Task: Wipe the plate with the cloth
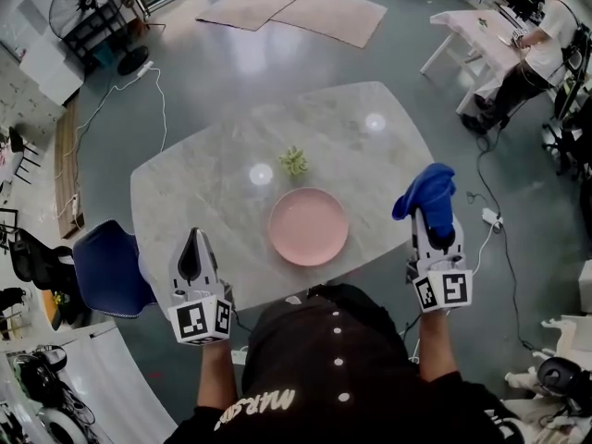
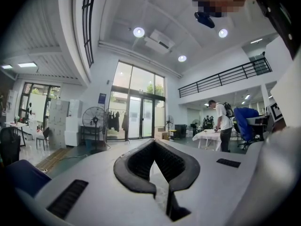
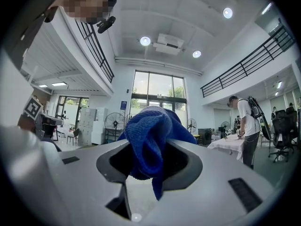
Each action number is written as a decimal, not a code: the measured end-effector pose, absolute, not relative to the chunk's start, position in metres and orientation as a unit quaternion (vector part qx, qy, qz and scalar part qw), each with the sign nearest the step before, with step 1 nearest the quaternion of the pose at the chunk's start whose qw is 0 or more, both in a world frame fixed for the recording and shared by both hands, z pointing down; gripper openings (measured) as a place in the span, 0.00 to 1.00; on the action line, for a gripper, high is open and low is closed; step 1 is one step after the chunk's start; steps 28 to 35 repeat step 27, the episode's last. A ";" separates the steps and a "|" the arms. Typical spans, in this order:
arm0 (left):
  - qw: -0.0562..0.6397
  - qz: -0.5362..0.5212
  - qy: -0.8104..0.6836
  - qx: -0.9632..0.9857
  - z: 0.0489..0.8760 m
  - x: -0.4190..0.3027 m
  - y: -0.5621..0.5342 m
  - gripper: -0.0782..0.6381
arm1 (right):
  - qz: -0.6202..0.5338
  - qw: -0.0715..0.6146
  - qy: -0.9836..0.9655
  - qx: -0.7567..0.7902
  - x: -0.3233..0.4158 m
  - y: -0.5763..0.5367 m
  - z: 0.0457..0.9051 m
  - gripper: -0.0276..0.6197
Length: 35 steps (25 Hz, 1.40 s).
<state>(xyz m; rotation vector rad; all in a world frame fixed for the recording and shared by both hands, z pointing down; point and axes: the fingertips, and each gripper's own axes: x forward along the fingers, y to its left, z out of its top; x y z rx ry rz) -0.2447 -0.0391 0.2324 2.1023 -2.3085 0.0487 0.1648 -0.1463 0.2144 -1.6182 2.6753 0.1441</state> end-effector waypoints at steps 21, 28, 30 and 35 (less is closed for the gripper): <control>0.011 0.019 -0.737 0.676 0.234 -0.243 -0.041 0.13 | 0.046 0.000 0.860 -0.508 0.153 -0.147 0.217 0.27; 0.014 0.015 -0.737 0.675 0.234 -0.247 -0.041 0.13 | 0.048 -0.003 0.862 -0.505 0.147 -0.148 0.218 0.27; 0.014 0.015 -0.737 0.675 0.234 -0.247 -0.041 0.13 | 0.048 -0.003 0.862 -0.505 0.147 -0.148 0.218 0.27; 0.014 0.015 -0.737 0.675 0.234 -0.247 -0.041 0.13 | 0.048 -0.003 0.862 -0.505 0.147 -0.148 0.218 0.27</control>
